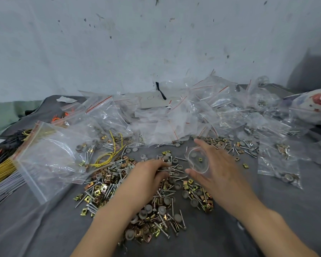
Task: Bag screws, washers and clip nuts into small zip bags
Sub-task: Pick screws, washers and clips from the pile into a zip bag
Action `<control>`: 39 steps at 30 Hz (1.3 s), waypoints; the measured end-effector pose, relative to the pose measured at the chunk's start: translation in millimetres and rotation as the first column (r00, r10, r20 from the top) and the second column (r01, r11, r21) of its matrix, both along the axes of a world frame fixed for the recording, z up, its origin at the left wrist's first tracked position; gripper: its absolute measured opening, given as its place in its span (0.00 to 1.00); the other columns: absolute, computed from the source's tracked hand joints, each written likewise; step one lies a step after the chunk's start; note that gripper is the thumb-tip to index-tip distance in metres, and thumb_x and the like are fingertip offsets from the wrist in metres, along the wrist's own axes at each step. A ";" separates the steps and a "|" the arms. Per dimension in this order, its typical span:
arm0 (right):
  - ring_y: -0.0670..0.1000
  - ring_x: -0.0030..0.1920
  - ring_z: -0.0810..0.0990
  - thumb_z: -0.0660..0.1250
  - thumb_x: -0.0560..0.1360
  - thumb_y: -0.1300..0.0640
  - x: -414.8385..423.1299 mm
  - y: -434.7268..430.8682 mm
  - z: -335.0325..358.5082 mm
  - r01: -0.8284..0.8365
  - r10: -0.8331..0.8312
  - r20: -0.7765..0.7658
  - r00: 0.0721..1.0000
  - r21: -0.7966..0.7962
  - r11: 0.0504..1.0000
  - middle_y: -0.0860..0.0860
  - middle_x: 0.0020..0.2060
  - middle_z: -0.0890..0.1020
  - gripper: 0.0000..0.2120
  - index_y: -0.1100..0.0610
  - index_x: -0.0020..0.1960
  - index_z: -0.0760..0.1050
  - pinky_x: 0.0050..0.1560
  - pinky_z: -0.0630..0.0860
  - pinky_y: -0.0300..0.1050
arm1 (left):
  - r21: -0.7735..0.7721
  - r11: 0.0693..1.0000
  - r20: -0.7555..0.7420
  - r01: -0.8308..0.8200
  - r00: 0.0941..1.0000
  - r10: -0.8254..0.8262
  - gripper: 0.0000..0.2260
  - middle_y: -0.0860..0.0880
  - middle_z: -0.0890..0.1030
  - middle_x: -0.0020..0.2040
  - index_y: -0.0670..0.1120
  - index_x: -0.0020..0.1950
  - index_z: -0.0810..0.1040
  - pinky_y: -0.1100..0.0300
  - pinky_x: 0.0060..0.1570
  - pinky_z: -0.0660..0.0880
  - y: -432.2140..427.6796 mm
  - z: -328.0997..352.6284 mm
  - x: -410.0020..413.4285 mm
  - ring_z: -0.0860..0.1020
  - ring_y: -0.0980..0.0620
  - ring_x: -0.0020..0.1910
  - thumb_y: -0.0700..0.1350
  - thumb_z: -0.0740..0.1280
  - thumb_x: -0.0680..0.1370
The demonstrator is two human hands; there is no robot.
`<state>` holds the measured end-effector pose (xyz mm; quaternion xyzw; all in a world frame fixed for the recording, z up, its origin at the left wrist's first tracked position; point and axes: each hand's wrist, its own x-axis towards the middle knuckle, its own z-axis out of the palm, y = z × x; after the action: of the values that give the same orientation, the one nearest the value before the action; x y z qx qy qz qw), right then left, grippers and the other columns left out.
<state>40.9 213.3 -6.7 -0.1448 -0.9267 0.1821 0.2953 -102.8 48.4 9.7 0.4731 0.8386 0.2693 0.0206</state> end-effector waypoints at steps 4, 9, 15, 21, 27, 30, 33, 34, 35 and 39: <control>0.45 0.67 0.67 0.63 0.76 0.35 -1.8 -0.2 -0.2 -0.002 0.002 0.011 1.000 0.023 1.000 0.45 0.65 0.77 0.34 0.45 0.77 0.58 0.71 0.61 0.47 | 0.022 0.999 0.021 0.038 0.999 -0.039 0.10 0.63 0.77 0.39 0.55 0.62 0.79 0.73 0.34 0.67 -6.1 -0.6 -1.5 0.74 0.69 0.35 0.51 0.62 0.82; 0.48 0.72 0.66 0.63 0.77 0.36 -5.5 -1.1 -2.4 -0.004 0.004 0.043 0.999 0.004 1.000 0.44 0.68 0.74 0.34 0.43 0.78 0.54 0.76 0.56 0.48 | 0.132 0.991 0.091 -0.003 0.996 -0.009 0.07 0.57 0.78 0.35 0.54 0.50 0.78 0.62 0.30 0.67 -6.4 -1.8 -0.3 0.74 0.59 0.30 0.51 0.60 0.82; 0.45 0.68 0.66 0.62 0.77 0.36 -8.6 -2.2 -6.2 -0.008 0.008 0.027 1.000 0.021 1.000 0.45 0.66 0.75 0.33 0.40 0.77 0.52 0.73 0.56 0.43 | 0.180 0.984 0.145 -0.004 0.989 -0.022 0.09 0.57 0.79 0.32 0.60 0.58 0.78 0.68 0.25 0.63 -9.4 -2.4 2.5 0.69 0.59 0.23 0.49 0.62 0.82; 0.44 0.68 0.64 0.61 0.77 0.35 -9.1 -0.6 -8.9 0.007 -0.008 0.023 1.000 0.025 1.000 0.45 0.67 0.75 0.33 0.40 0.77 0.52 0.72 0.54 0.42 | 0.082 0.997 0.057 0.008 0.998 -0.012 0.14 0.58 0.77 0.45 0.57 0.63 0.78 0.65 0.44 0.71 -9.6 -0.1 2.8 0.75 0.64 0.42 0.58 0.61 0.80; 0.45 0.69 0.65 0.60 0.76 0.34 -9.7 0.5 -8.2 0.015 -0.015 0.022 1.000 0.008 1.000 0.44 0.67 0.75 0.34 0.41 0.77 0.53 0.72 0.54 0.41 | 0.264 0.964 -0.059 -0.022 0.998 0.038 0.14 0.60 0.81 0.52 0.55 0.62 0.78 0.59 0.52 0.74 -9.6 4.7 7.1 0.78 0.62 0.52 0.55 0.55 0.84; 0.44 0.68 0.64 0.62 0.76 0.34 -9.1 -0.2 -6.9 0.006 -0.006 0.028 1.000 -0.004 1.000 0.44 0.67 0.75 0.34 0.39 0.76 0.51 0.74 0.54 0.43 | 0.373 0.925 0.041 -0.064 0.998 0.053 0.10 0.61 0.81 0.45 0.57 0.63 0.74 0.64 0.43 0.74 -5.1 5.1 6.6 0.79 0.63 0.43 0.49 0.59 0.84; 0.45 0.70 0.65 0.66 0.74 0.34 -9.7 -0.6 -5.3 0.002 -0.002 0.056 0.998 -0.005 1.000 0.43 0.68 0.74 0.38 0.38 0.76 0.49 0.74 0.53 0.43 | 0.474 0.873 0.190 -0.114 0.981 0.025 0.04 0.62 0.83 0.44 0.58 0.55 0.74 0.69 0.43 0.73 2.2 10.4 10.7 0.80 0.64 0.45 0.50 0.64 0.81; 0.45 0.70 0.65 0.66 0.74 0.33 -9.9 -1.1 -5.0 0.002 -0.002 0.061 0.998 -0.002 1.000 0.43 0.68 0.74 0.39 0.38 0.76 0.49 0.75 0.53 0.44 | 0.500 0.856 0.227 -0.129 0.974 0.014 0.03 0.62 0.83 0.44 0.58 0.52 0.76 0.70 0.42 0.72 4.9 13.0 12.3 0.80 0.63 0.45 0.50 0.67 0.80; 0.46 0.71 0.65 0.67 0.73 0.33 -10.2 -1.6 -4.3 0.002 -0.001 0.060 0.998 -0.005 1.000 0.43 0.69 0.74 0.40 0.38 0.77 0.49 0.75 0.54 0.45 | 0.521 0.843 0.249 -0.130 0.968 -0.005 0.03 0.61 0.83 0.44 0.59 0.49 0.78 0.70 0.42 0.72 7.8 15.6 14.1 0.80 0.62 0.44 0.50 0.69 0.79; 0.44 0.69 0.63 0.68 0.73 0.35 -10.4 -4.7 -2.5 -0.002 0.002 0.044 0.999 -0.008 1.000 0.43 0.68 0.73 0.41 0.39 0.77 0.49 0.76 0.56 0.48 | 0.563 0.819 0.289 -0.112 0.955 -0.068 0.05 0.57 0.81 0.42 0.58 0.47 0.81 0.69 0.43 0.72 21.4 21.1 20.5 0.79 0.59 0.42 0.46 0.71 0.77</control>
<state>30.4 208.6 -9.2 -0.1489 -0.9323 0.1831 0.2740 -82.3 69.8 30.8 0.4016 0.7113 0.5768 -0.0004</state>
